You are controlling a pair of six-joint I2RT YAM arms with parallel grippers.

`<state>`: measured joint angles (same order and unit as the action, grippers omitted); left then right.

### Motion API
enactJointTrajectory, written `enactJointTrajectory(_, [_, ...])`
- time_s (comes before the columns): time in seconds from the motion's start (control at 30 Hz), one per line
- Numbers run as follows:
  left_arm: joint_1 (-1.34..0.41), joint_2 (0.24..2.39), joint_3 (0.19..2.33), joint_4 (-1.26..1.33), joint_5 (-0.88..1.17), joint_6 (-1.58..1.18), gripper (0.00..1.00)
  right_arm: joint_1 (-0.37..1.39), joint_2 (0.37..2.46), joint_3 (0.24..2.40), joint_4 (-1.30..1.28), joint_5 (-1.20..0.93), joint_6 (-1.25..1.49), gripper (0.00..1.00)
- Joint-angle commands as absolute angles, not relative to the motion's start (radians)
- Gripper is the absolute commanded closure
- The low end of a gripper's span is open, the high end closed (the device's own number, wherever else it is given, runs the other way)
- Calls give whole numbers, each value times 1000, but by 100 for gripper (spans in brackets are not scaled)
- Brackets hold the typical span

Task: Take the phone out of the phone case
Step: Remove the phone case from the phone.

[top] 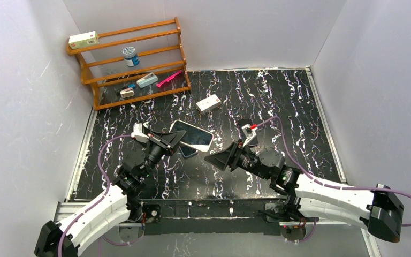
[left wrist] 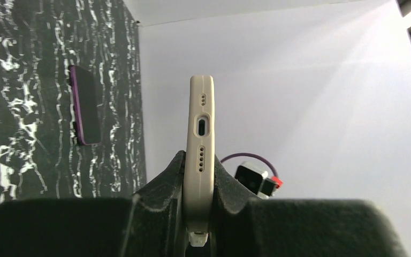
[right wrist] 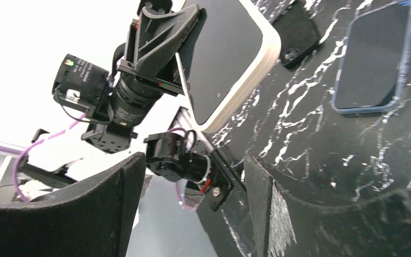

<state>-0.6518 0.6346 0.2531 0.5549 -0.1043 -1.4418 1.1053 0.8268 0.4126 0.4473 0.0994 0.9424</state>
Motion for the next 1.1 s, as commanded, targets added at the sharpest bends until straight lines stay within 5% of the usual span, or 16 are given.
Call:
enactJointTrajectory(0.0, [-650,588,266,667,-99,-1505,100,1100,869,411,654,30,988,28])
enactJointTrajectory(0.7, [-650,550,255,680,-50,-1567,100,1088,971,416,879,10,1006,57])
enactJointTrajectory(1.07, [-650,541,247,681,-31,-1558,100,1080,977,394,912,38,1025,63])
